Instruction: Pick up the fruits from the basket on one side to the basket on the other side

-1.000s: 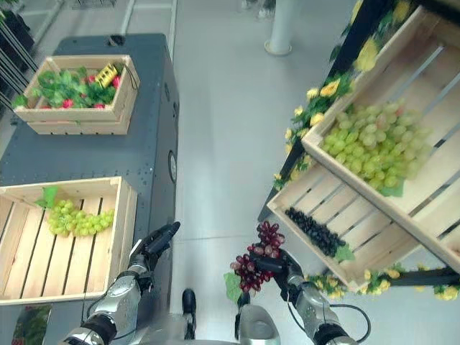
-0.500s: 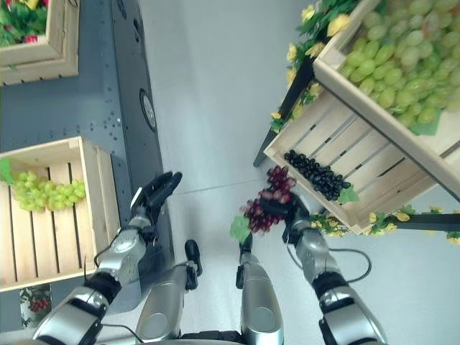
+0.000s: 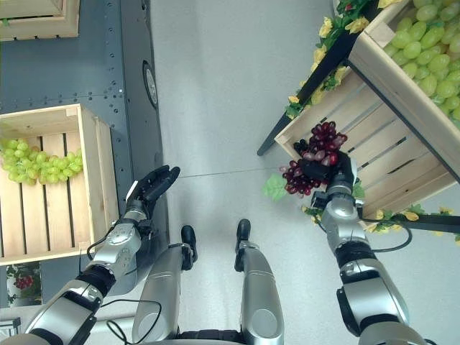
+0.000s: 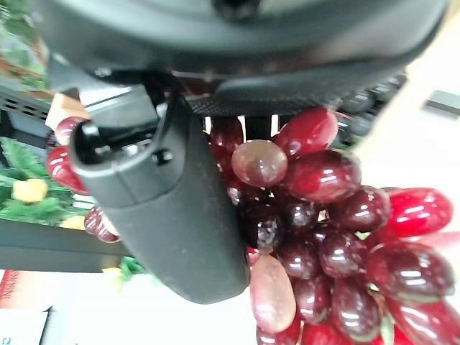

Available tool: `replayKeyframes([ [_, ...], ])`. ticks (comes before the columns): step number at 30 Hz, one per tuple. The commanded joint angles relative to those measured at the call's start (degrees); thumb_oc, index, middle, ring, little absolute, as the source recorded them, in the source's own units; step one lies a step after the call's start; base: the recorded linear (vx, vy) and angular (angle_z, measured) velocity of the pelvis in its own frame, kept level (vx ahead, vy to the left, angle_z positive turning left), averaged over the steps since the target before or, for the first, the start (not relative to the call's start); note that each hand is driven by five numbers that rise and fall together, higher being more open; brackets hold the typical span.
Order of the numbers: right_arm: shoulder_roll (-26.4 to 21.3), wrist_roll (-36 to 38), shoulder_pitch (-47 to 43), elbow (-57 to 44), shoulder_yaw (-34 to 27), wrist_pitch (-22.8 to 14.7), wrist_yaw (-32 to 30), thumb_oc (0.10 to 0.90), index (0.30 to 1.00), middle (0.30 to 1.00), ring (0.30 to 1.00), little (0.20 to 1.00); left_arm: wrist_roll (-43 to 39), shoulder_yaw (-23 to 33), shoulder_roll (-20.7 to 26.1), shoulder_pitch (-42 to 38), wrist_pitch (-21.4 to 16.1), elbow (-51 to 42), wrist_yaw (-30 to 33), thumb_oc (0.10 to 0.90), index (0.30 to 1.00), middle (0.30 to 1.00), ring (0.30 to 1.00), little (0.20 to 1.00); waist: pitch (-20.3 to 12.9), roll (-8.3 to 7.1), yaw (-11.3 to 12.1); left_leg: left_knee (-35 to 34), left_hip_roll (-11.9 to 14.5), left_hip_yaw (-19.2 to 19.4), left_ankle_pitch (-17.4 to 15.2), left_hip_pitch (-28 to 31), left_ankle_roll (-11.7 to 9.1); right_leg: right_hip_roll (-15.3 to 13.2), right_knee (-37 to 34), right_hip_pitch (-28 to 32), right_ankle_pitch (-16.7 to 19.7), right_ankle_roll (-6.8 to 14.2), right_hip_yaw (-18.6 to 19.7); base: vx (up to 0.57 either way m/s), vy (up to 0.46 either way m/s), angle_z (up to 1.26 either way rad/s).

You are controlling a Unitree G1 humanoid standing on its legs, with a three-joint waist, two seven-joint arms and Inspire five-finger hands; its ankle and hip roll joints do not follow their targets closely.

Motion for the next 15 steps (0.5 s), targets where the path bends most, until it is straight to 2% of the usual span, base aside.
replayKeyframes([
  [1, -11.4, -4.92, -8.45, 2.38, -2.77, -0.7, -6.03, 0.4, 0.3, 0.3, 0.3, 0.3, -2.08, -1.24, 0.7, -0.91, -4.8, -6.99, -2.21, 0.8, 0.9, 0.9, 0.9, 0.9, -0.77, 1.52, 1.4, 0.01, -2.65, 1.86, -6.46, 2.81, -0.3, -0.3, 8.66, 1.12, -8.53, -0.99, -2.79, -0.03, 0.016, 0.04],
  [5, -14.71, -9.79, -12.86, 5.64, 0.25, 4.77, -9.2, 0.4, 0.3, 0.3, 0.3, 0.3, -3.1, -2.27, 0.92, -1.13, -5.26, -7.94, -2.41, 0.8, 0.9, 0.9, 0.9, 0.9, -0.77, 2.49, 1.86, 3.51, -2.49, 1.6, -7.8, 0.37, 0.07, -1.45, 13.14, -1.47, -10.12, -1.83, -3.34, -0.01, 0.018, 0.1],
  [8, -16.14, -9.16, -13.92, 6.17, 0.95, 8.1, -11.84, 0.4, 0.3, 0.3, 0.3, 0.3, -3.37, -2.71, 1.12, -0.7, -5.21, -8.64, -2.34, 0.8, 0.9, 0.9, 0.9, 0.9, -0.77, 2.75, 2.06, 5.6, -2.51, 1.08, -8.58, -1.14, 0.39, -1.92, 15.72, -3.01, -11.06, -2.28, -3.4, 0.01, 0.007, 0.07],
  [13, -17.71, -12.35, -16.21, 8.6, 2.07, 12.82, -15.46, 0.4, 0.3, 0.3, 0.3, 0.3, -4.14, -3.52, 0.93, -0.66, -5.32, -8.9, -2.3, 0.8, 0.9, 0.9, 0.9, 0.9, -0.77, 3.21, 2.21, 6.71, -2.62, 0.76, -8.81, -2.61, 0.59, -2.18, 17.56, -4.69, -11.74, -2.7, -3.37, 0.01, 0.004, 0.05],
  [15, -18.42, -13.85, -17.48, 9.88, 2.82, 16.32, -18.32, 0.4, 0.3, 0.3, 0.3, 0.3, -4.47, -3.79, 1.1, -0.54, -5.45, -8.98, -2.95, 0.8, 0.9, 0.9, 0.9, 0.9, -0.77, 3.57, 2.3, 6.75, -2.61, 0.77, -8.68, -3.14, 0.59, -2.3, 18.01, -5.42, -11.86, -2.74, -3.25, 0.03, 0.006, 0.05],
])
